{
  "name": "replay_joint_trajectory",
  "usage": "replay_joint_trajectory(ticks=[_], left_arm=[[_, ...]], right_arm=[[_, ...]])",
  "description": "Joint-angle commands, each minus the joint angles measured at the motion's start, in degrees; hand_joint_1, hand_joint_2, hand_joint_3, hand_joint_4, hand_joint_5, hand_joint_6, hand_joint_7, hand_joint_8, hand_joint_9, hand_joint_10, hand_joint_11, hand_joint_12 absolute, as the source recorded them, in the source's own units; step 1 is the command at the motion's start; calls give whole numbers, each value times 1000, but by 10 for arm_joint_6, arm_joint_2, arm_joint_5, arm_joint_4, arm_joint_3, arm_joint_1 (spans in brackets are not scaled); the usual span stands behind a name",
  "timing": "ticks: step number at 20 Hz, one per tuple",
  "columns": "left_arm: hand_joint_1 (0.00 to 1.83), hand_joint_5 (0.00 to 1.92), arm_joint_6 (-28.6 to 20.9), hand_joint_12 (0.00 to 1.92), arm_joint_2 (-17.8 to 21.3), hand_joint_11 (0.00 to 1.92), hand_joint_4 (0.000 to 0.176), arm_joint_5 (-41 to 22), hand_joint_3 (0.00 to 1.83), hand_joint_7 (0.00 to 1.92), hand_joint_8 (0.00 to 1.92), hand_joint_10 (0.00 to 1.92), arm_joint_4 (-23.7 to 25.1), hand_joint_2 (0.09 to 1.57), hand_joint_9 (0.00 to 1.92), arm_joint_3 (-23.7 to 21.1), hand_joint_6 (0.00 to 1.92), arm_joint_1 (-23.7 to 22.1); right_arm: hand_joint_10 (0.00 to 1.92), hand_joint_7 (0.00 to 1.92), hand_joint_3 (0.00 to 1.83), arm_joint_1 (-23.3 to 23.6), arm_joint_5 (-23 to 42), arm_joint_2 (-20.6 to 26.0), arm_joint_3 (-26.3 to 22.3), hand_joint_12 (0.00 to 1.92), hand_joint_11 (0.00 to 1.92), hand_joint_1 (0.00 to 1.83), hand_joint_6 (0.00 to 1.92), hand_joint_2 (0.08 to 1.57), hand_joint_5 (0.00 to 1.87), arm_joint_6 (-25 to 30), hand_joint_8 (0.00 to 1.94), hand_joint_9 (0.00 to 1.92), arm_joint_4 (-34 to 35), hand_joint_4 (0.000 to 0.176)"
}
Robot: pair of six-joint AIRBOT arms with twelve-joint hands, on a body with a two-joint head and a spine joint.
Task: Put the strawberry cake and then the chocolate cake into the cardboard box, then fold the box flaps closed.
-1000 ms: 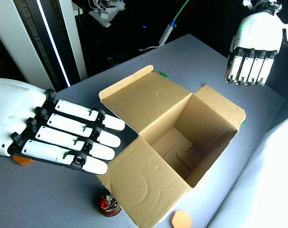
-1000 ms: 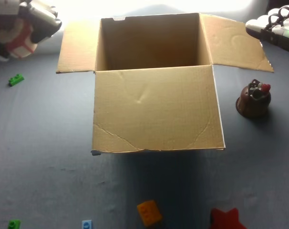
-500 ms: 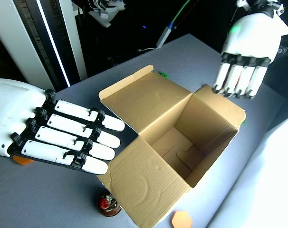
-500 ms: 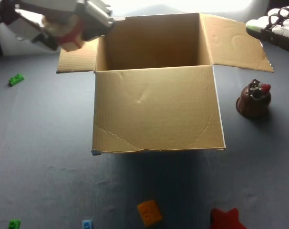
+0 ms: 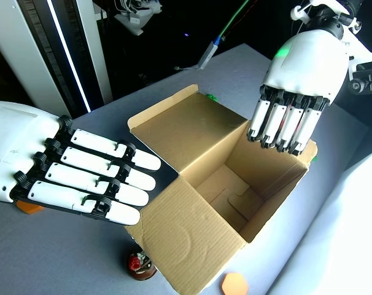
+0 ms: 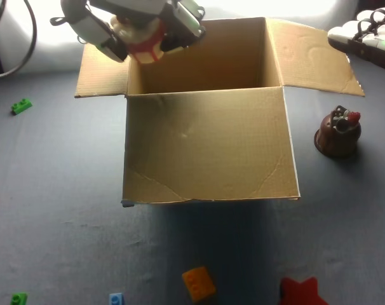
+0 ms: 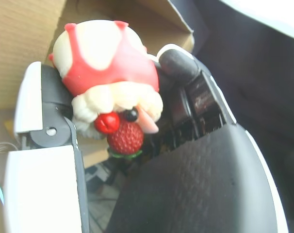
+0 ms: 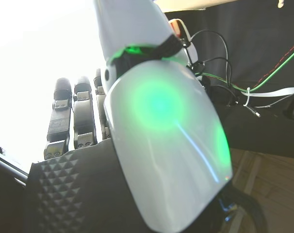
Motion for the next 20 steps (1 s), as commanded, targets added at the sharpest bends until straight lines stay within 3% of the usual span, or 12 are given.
replay_joint_trajectory(ticks=[1, 3, 5, 8, 12, 13, 15, 16, 17, 18, 20], left_arm=[[1268, 519, 7, 1869, -1, 357, 0, 24, 0, 508, 1750, 1788, -31, 1355, 550, 3, 1579, 0], [1251, 488, 9, 1852, -9, 367, 0, 26, 7, 470, 1790, 1817, -28, 1377, 509, 1, 1682, 10], [1269, 542, 12, 1791, -13, 382, 0, 29, 0, 485, 1777, 1781, -25, 1356, 545, -6, 1559, 16], [1264, 549, 16, 1854, -21, 387, 0, 34, 0, 474, 1759, 1787, -18, 1358, 536, -12, 1600, 22], [1255, 528, 21, 1910, -32, 421, 0, 39, 3, 460, 1780, 1819, -13, 1370, 517, -11, 1640, 23], [1264, 547, 22, 1919, -33, 440, 0, 40, 0, 485, 1769, 1819, -11, 1360, 531, -11, 1577, 23], [1281, 562, 23, 1850, -34, 404, 0, 42, 0, 562, 1684, 1733, -10, 1328, 591, -9, 1495, 22], [1120, 563, 23, 1795, -33, 367, 0, 42, 0, 596, 1633, 1556, -10, 1335, 465, -9, 1554, 22], [1077, 564, 24, 1770, -33, 365, 22, 43, 1, 578, 1647, 1485, -7, 1344, 429, -9, 1566, 22], [1042, 412, 24, 1701, -32, 340, 0, 43, 0, 349, 1316, 1391, -6, 1231, 362, -8, 1157, 22], [966, 464, 25, 1555, -32, 313, 0, 43, 0, 423, 715, 1062, -4, 1190, 383, -8, 594, 20]], right_arm=[[5, 83, 8, 5, 75, 8, 0, 350, 0, 1262, 4, 1067, 39, 0, 1, 77, 5, 15], [9, 124, 0, 5, 75, 7, 0, 405, 0, 1287, 11, 1043, 83, 0, 5, 101, 5, 15], [6, 106, 1, 5, 75, 7, 0, 524, 0, 1243, 2, 1049, 22, 0, 0, 103, 4, 10], [0, 69, 5, 5, 75, 7, 0, 321, 0, 1250, 9, 1061, 28, 0, 0, 61, 4, 18], [6, 63, 2, 5, 75, 6, 0, 441, 0, 1224, 1, 1055, 12, 0, 1, 81, 4, 21], [5, 59, 4, 4, 75, 6, 0, 393, 0, 1232, 0, 1060, 10, 0, 0, 81, 4, 20], [2, 72, 4, 4, 75, 6, 0, 405, 0, 1222, 3, 1061, 19, 0, 3, 78, 4, 20], [1, 61, 1, 4, 75, 6, 0, 379, 0, 1225, 1, 1057, 17, 0, 1, 61, 4, 15], [0, 60, 1, 4, 75, 6, 0, 382, 0, 1219, 2, 1056, 18, 0, 1, 55, 4, 15], [0, 61, 0, 4, 75, 6, 0, 385, 0, 1233, 6, 1047, 28, 0, 1, 45, 4, 14], [0, 58, 0, 4, 75, 6, 0, 385, 0, 1212, 1, 1051, 20, 0, 0, 31, 4, 18]])
